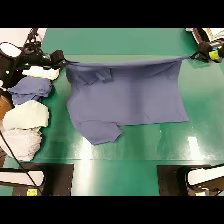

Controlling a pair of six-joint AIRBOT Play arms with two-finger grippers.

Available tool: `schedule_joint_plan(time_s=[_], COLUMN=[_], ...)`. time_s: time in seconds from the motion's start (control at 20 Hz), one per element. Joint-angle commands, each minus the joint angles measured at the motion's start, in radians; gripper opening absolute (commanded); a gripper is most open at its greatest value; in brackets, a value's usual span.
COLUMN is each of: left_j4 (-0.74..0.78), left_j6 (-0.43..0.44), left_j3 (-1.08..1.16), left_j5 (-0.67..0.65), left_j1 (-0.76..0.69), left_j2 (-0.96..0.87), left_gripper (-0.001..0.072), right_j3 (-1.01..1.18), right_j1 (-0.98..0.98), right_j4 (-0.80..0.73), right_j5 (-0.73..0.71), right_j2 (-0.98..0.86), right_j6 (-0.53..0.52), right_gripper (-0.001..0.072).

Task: Fold the shirts.

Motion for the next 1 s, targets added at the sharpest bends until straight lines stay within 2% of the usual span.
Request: schedule_joint_plan(time_s=[0.0,0.15,0.25,0.55,0.75,0.8,0.85,0.9,0.95], left_j4=[0.001,0.168,0.246,0.254,0.253,0.253,0.253,0.254,0.254], left_j6=[0.060,0.058,0.051,0.049,0.011,-0.009,-0.034,-0.056,-0.068], left_j3=[-0.002,-0.004,-0.027,-0.181,-0.216,-0.216,-0.216,-0.211,-0.201], left_j5=[0.005,-0.133,-0.154,-0.030,-0.018,-0.018,-0.021,-0.033,-0.059], left_j1=[0.000,-0.013,-0.034,-0.069,-0.069,-0.069,-0.069,-0.068,-0.064], left_j2=[-0.042,-0.045,-0.045,-0.045,-0.045,-0.044,-0.044,-0.044,-0.041], left_gripper=[0.0024,0.0024,0.0024,0.0025,0.0028,0.0158,0.0476,0.0644,0.0644], right_j3=[0.063,0.014,-0.069,-0.256,-0.285,-0.285,-0.284,-0.283,-0.273], right_j1=[0.014,0.013,0.013,0.015,0.015,0.015,0.015,0.011,0.002], right_j4=[-0.008,-0.017,-0.016,-0.005,-0.004,-0.003,0.003,0.019,0.021], right_j5=[0.015,0.076,0.065,-0.023,-0.043,-0.041,-0.037,-0.026,0.000], right_j2=[-0.071,-0.071,-0.071,-0.071,-0.074,-0.074,-0.074,-0.074,-0.074], right_j6=[-0.052,-0.063,-0.063,-0.062,-0.062,-0.062,-0.061,-0.061,-0.061], right_gripper=[0.0011,0.0012,0.0011,0.0012,0.0015,0.0027,0.0181,0.0361,0.0371])
